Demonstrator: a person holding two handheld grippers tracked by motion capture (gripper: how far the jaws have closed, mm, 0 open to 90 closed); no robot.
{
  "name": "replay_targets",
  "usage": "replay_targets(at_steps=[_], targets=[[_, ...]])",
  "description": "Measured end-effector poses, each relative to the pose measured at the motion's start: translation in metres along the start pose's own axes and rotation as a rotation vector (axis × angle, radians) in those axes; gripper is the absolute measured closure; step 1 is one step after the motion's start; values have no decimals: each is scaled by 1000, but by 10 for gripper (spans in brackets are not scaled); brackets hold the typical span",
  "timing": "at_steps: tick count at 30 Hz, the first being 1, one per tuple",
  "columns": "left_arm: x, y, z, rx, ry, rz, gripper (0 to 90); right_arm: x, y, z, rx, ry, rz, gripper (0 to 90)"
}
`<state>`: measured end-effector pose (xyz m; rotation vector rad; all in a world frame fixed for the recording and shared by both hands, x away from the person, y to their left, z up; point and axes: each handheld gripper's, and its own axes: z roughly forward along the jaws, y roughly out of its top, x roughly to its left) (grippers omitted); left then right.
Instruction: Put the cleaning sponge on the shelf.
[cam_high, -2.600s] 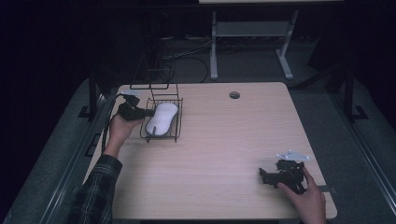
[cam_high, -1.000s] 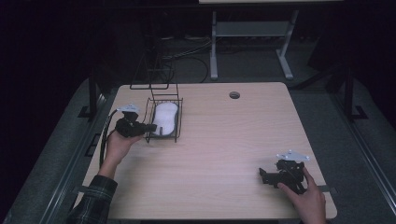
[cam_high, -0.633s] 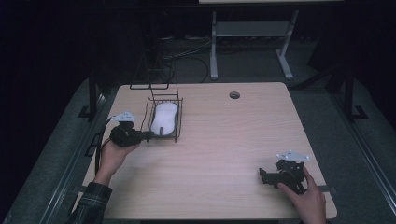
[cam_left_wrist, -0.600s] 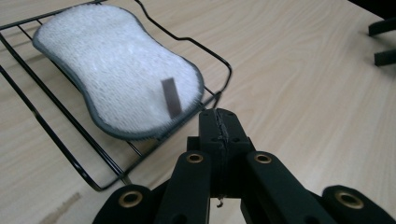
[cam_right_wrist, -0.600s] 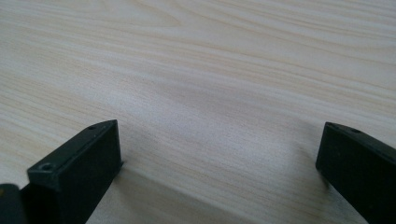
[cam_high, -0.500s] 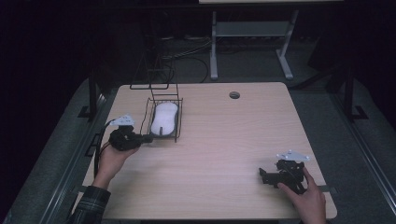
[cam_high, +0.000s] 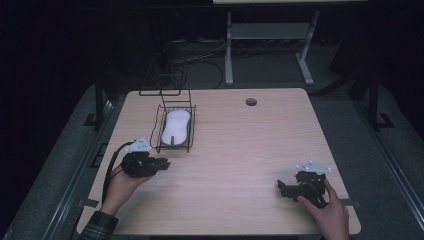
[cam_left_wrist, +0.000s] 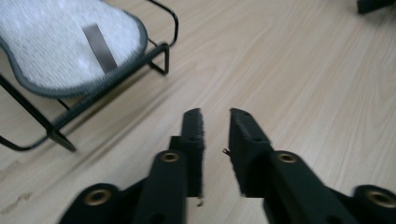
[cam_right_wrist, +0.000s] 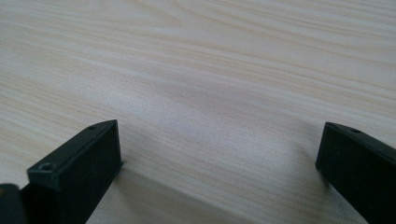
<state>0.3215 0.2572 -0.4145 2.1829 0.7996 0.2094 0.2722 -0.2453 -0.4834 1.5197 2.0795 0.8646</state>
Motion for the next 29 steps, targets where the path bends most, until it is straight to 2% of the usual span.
replay_targets(at_steps=[5,7,15,21,26,29], targets=[[-7,-10,3,36,33,19,510,0,0,0,0,0,1,0],[-8,-14,4,46,39,34,464,0,0,0,0,0,0,0],[-16,-33,13,90,30,38,279,0,0,0,0,0,0,0],[-19,-41,24,154,32,73,182,0,0,0,0,0,0,0],[-24,-46,28,148,49,105,145,0,0,0,0,0,0,0],[-23,-53,27,95,45,116,129,0,0,0,1,0,1,0]])
